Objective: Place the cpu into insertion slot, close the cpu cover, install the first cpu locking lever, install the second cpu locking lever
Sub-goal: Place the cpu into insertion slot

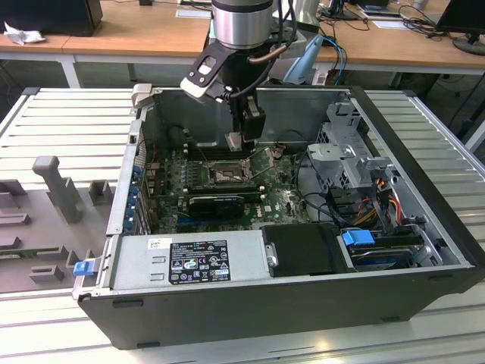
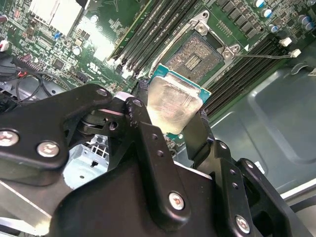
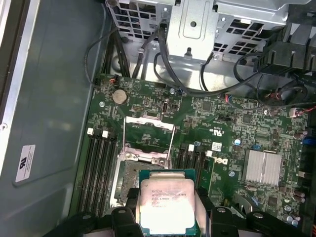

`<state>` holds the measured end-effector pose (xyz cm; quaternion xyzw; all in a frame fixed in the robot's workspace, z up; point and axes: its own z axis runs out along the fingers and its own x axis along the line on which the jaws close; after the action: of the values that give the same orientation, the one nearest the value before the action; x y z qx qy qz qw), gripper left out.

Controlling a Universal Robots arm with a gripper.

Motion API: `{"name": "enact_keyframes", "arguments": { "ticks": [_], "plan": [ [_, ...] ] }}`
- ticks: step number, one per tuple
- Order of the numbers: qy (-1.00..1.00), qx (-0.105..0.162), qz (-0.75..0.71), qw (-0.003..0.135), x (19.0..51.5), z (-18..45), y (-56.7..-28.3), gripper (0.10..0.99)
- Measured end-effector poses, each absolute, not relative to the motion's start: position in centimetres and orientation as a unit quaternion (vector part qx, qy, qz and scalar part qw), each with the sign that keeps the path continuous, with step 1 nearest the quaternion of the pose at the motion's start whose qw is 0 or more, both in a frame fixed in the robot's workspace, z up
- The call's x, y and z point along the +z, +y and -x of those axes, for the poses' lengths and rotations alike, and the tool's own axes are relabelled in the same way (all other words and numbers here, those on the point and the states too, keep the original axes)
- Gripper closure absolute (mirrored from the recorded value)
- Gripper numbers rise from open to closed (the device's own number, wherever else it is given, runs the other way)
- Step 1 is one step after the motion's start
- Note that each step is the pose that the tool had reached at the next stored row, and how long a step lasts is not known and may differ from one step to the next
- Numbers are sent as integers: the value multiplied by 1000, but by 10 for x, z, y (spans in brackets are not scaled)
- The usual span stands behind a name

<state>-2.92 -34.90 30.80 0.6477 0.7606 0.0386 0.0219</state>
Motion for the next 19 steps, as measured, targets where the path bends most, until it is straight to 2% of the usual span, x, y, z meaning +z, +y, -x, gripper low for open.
{"name": "enact_keyframes", "arguments": {
  "ticks": [19],
  "plan": [
    [699, 36, -713, 26, 297, 29, -349, 557]
  ]
}}
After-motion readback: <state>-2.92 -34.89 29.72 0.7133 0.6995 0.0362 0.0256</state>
